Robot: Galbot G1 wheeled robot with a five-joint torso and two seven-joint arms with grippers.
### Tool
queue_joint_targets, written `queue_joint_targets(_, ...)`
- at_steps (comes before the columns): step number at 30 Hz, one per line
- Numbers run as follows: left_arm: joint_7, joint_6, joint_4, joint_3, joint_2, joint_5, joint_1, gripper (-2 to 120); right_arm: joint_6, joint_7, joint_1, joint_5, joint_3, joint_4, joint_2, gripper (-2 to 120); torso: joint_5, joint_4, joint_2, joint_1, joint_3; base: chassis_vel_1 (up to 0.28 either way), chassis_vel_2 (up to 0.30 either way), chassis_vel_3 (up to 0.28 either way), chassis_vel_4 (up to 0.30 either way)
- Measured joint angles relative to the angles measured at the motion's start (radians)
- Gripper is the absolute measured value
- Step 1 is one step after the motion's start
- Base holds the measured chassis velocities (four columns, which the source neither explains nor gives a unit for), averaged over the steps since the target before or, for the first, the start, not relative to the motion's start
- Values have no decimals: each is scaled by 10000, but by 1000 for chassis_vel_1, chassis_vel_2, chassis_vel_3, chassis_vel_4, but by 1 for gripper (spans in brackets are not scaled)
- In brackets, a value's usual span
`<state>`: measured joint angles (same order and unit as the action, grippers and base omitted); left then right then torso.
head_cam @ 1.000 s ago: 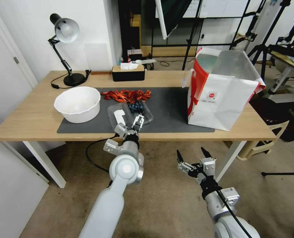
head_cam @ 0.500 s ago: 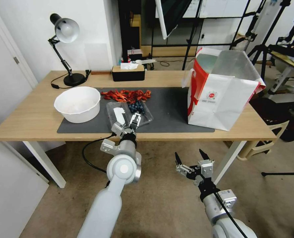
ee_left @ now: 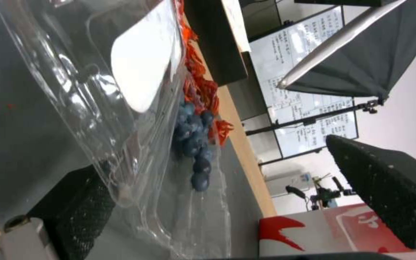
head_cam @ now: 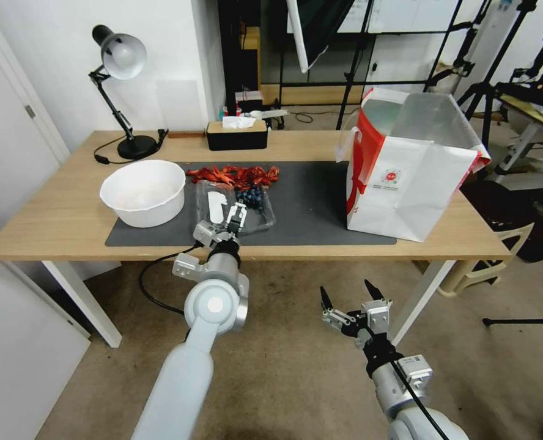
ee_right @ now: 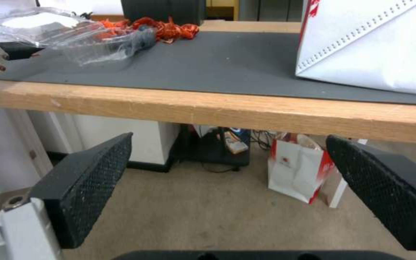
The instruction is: Close the takeout container lid, then place the container into the takeout bag.
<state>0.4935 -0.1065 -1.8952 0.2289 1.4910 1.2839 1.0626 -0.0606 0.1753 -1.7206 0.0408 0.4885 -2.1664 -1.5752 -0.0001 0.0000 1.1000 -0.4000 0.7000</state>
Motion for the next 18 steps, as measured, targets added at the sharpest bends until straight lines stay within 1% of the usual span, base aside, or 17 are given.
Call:
queue_joint_targets(8,-134,20,88,112,-20,132,8,100,35,0,0,51,-28,78,-8,100,0,0,0,0,0,0,0,0,0)
queue_joint_targets(18,-142,46,167,335,-163,346,-98,100,41,0,65,66,-65,176,8,100,1,0,0,0,0,0,0,0,0)
